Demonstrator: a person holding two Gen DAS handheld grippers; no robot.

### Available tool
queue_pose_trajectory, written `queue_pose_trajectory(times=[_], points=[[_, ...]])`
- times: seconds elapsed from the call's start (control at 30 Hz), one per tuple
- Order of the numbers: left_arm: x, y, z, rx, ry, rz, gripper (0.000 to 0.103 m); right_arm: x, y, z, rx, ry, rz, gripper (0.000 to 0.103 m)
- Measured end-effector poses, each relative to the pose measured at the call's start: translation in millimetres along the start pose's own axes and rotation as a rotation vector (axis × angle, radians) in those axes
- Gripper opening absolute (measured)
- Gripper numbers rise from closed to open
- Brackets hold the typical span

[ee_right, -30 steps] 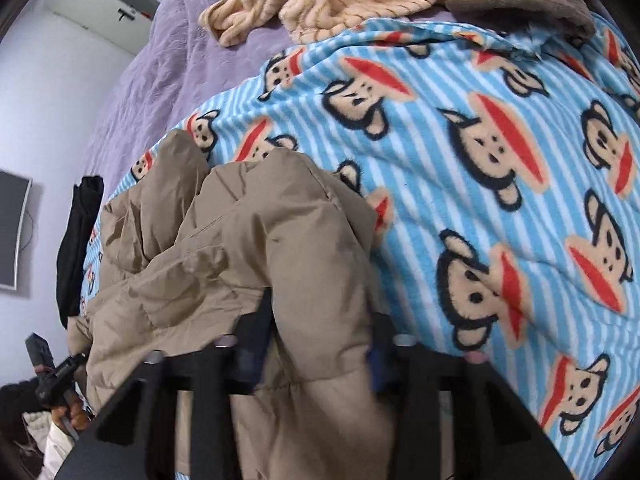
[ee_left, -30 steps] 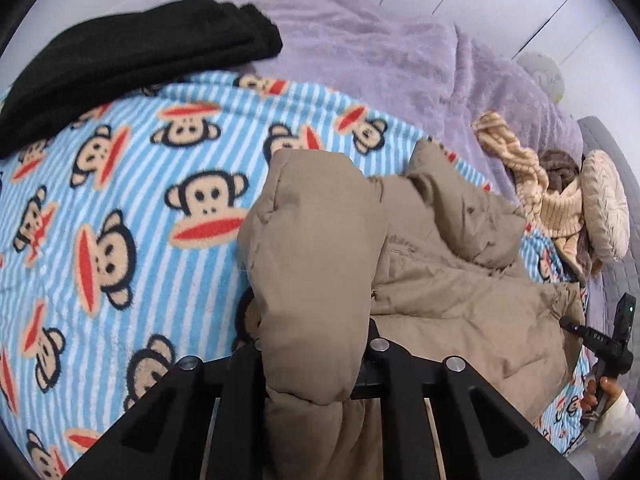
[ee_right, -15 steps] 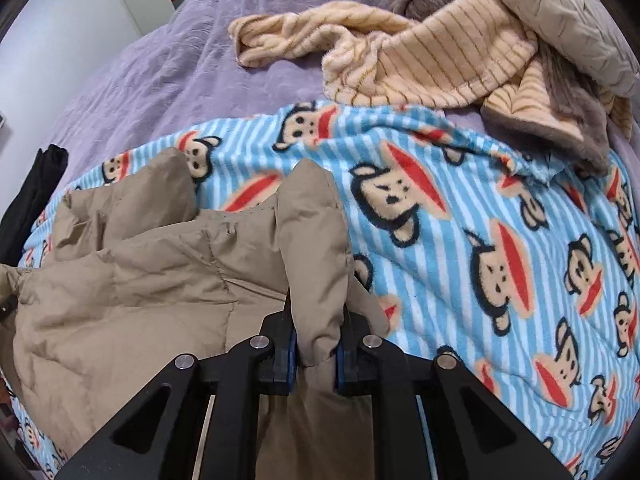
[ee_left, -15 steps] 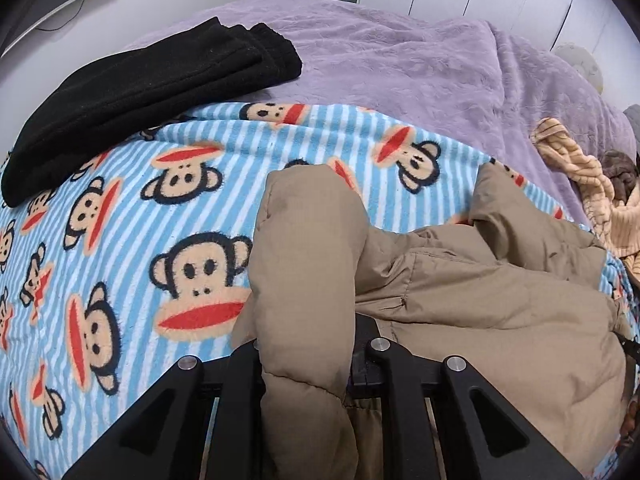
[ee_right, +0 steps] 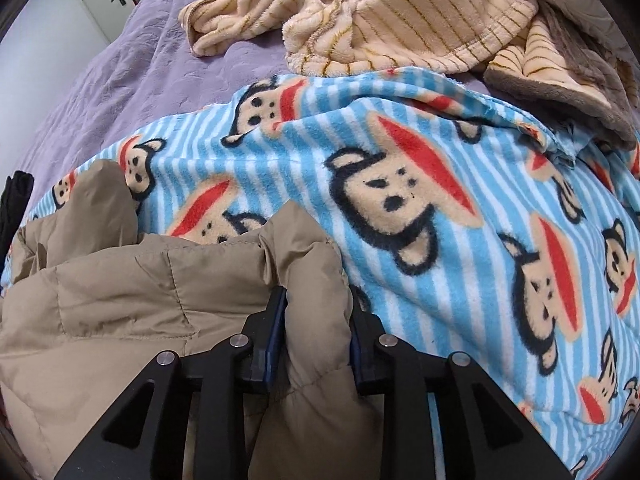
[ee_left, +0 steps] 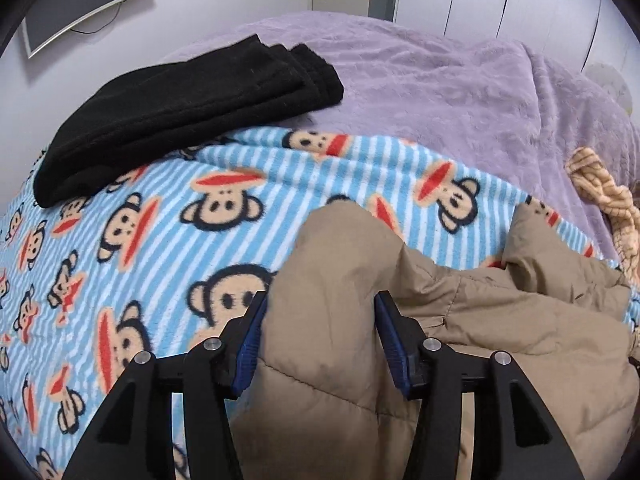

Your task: Fold large clothes

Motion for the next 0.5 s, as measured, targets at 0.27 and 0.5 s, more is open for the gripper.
queue_pose_trajectory(times=[0.27,0.5], points=[[-23,-84,-27,-0.214,0.188,0.001,0.055,-13,-81,4,-0.013,0.000,-0.132,0.033],[-105,-37,-113,-0.277,0.346,0.097,0.055,-36,-92,107,0.285,-0.197,-0.116,0.033]])
Point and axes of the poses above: each gripper's, at about its wrist camera, not at the fingertips, and y roughly the way its jaws point, z to its left, x to its top, the point moved 8 cm from there along y, roughly the way its jaws point, and after that the axes turned 14 degrees about -y, right-handed, at the moved point
